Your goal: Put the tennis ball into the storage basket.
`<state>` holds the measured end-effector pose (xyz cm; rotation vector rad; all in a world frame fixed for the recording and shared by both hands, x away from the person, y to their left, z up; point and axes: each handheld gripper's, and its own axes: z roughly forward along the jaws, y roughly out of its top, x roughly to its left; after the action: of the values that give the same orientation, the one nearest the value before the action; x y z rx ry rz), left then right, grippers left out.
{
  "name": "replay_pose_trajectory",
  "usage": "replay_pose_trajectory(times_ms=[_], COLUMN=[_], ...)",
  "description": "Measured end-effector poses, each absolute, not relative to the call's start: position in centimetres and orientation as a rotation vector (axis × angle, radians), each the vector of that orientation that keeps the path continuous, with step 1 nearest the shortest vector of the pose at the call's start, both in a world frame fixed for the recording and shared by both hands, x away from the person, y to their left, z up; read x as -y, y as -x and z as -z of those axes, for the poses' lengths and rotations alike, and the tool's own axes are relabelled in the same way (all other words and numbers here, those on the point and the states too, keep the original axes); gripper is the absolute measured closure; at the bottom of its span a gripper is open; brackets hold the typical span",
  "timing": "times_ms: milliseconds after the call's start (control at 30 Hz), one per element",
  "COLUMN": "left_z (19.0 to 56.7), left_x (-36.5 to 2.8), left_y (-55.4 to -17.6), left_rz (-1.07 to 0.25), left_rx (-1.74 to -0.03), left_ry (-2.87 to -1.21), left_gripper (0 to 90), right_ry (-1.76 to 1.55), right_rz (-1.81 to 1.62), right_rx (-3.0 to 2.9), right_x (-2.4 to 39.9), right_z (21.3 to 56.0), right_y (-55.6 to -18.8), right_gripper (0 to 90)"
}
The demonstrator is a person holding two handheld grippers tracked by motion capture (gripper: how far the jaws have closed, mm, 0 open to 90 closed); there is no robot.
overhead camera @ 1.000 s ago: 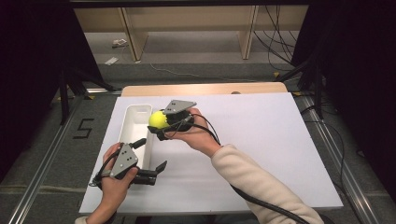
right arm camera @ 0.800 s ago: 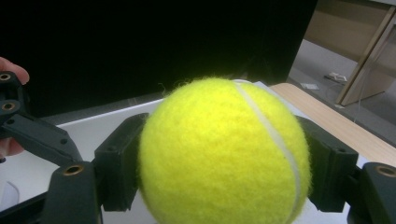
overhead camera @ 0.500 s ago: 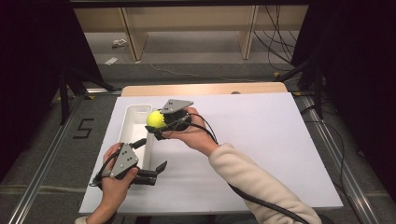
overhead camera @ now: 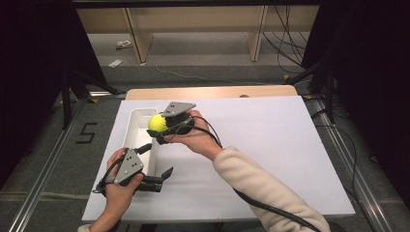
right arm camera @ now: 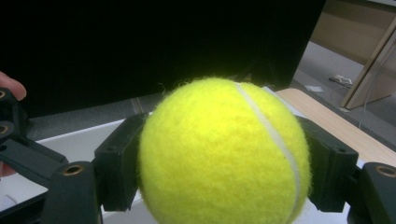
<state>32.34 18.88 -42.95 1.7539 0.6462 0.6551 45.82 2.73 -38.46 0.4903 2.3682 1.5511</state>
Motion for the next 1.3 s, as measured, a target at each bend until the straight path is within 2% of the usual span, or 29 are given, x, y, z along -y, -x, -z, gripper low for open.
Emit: replay_pose_trajectory(times_ms=[1300], left_z=[43.0], left_x=[-18.9], left_y=[-32.3], left_rz=[-0.652], left_rx=[-0.646], left_ry=[-1.755], left_gripper=[0.0], right_ry=[-0.476], right_rz=[-1.536], right_rx=[-2.402], right_x=[-5.2], right_z=[38.5], right_y=[-47.0], right_gripper=[26.7])
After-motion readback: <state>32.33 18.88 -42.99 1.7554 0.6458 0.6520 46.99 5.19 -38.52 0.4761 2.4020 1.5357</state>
